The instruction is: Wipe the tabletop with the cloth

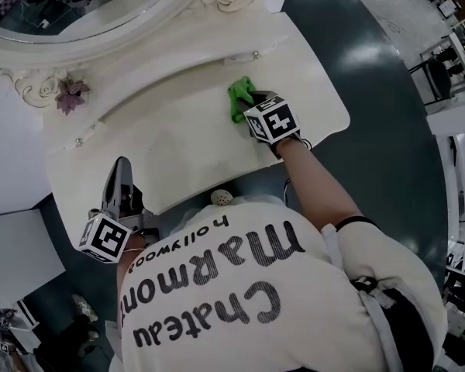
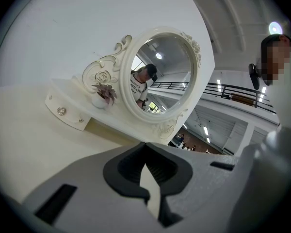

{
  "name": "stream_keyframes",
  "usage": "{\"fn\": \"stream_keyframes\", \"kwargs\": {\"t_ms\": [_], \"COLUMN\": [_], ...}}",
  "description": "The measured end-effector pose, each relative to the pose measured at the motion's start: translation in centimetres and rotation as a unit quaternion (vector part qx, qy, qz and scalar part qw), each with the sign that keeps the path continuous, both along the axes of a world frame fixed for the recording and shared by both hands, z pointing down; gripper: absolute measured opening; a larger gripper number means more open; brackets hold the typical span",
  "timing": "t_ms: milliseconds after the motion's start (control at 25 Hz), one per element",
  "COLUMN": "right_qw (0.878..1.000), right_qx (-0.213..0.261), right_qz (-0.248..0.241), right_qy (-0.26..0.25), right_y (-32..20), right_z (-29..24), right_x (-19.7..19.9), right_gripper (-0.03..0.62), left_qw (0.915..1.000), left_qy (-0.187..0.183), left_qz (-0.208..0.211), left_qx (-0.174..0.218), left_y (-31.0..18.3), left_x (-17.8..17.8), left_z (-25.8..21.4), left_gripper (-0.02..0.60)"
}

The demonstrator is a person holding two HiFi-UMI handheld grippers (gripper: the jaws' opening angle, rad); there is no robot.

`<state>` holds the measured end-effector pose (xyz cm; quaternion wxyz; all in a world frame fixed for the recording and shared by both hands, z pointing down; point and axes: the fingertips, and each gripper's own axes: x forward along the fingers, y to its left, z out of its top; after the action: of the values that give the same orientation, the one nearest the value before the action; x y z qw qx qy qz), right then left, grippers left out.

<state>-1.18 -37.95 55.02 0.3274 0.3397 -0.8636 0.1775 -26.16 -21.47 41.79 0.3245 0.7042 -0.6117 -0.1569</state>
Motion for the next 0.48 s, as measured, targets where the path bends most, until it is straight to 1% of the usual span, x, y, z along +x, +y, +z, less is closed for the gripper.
{"fn": "stream_keyframes", "kwargs": {"t_ms": [240,480], "right_qw": [1.0,0.999], "right_qx": [0.0,0.004], "right_qz": [0.023,0.037], "right_qy": [0.009,0.013], "right_y": [-0.8,-1.4], "right_z": [0.1,0.1], "right_x": [2.5,4.0], "right_gripper": [0.067,0.067], "left_qw": [1.0,0.9999], "left_qy": [-0.005,-0.003], "left_qz": [0.004,0.008], "left_qx": [0.003,0.005], "left_y": [-0.4,-1.1], "left_x": [-0.1,0.2], "left_z": [-0.5,-0.8], "left_gripper": [0.008,0.008]}}
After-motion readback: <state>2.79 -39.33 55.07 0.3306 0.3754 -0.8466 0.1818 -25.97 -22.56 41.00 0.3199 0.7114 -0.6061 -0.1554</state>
